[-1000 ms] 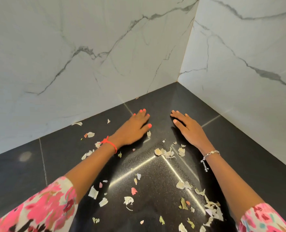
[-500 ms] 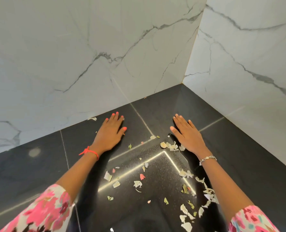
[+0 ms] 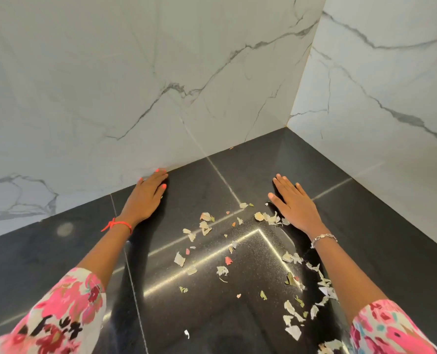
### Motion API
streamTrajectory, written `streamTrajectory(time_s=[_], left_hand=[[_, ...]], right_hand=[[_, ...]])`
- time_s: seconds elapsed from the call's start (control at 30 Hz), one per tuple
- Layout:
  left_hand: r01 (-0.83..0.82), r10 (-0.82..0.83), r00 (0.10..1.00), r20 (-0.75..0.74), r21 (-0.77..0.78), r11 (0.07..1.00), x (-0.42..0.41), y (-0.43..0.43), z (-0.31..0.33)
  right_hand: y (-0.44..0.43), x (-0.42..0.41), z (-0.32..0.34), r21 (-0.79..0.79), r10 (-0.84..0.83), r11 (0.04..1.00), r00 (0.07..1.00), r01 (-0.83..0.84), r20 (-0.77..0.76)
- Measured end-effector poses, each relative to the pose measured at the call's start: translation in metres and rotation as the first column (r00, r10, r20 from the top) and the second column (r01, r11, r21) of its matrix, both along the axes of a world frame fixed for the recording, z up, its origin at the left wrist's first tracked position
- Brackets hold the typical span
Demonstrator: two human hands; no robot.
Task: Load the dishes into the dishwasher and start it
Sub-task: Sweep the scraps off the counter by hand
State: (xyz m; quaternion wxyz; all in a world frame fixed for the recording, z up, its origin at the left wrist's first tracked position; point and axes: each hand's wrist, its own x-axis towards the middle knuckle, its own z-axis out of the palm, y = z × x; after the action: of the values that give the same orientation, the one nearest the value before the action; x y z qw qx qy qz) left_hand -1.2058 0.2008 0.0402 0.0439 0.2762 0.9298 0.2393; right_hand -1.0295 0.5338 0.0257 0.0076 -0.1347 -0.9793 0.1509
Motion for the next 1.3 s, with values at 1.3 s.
streamTrajectory(time_s=[1.3], left_hand=[[-0.308, 0.07, 0.916, 0.395, 0.582, 0.753, 0.189, 0.075, 0.024]], right_hand=[[-0.069, 0.01, 0.016, -0.339, 0.207, 0.917, 0.977, -0.211, -0.047]])
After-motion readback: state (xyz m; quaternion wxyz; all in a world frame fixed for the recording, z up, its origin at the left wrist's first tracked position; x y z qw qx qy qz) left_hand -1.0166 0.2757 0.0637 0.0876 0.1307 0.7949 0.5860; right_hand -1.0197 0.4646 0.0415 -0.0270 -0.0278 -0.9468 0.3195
